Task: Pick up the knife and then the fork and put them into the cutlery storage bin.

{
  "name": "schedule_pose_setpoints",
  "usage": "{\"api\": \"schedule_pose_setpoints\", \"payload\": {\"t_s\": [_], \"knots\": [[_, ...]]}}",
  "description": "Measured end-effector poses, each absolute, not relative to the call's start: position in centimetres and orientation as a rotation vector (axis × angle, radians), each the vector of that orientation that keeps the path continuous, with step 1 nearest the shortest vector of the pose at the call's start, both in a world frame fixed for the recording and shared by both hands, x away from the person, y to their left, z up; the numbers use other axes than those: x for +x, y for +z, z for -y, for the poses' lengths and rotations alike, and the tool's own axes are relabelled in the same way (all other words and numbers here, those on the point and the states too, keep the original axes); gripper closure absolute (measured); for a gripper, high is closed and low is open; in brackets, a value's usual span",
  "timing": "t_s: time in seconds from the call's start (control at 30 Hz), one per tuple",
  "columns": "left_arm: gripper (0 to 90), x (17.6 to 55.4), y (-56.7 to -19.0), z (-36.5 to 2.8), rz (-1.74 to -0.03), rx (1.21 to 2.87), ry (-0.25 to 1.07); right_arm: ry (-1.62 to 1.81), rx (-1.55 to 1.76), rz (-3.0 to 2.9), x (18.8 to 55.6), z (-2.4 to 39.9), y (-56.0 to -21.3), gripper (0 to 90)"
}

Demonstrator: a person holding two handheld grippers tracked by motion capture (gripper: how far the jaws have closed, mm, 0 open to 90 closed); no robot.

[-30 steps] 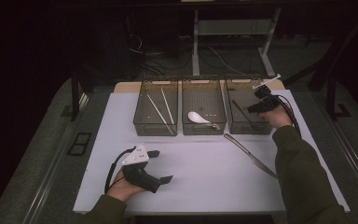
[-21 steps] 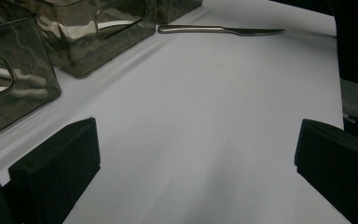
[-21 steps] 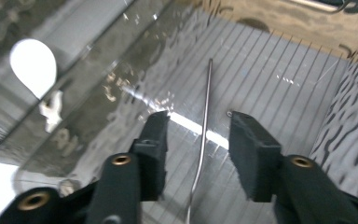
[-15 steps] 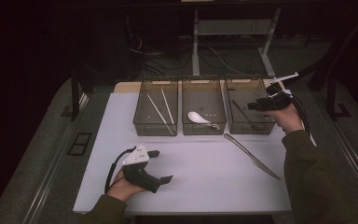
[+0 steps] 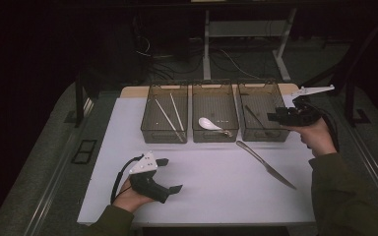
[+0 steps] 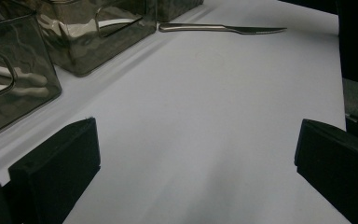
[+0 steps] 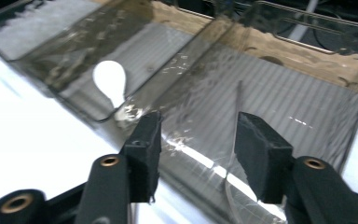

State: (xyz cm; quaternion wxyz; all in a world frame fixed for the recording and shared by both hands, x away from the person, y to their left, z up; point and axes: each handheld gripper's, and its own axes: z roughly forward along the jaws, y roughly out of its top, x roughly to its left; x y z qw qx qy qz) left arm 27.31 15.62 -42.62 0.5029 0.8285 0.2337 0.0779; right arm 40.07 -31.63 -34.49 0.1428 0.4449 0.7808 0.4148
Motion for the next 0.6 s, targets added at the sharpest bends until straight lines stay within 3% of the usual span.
{"api": "schedule_pose_setpoints", "payload": {"t_s": [0.6], "knots": [[0.0,27.2,-42.6,-15.5,-0.565,2.004,0.192,1.164,1.205,-2.374,36.4,29.7,-38.3,88.5]]}}
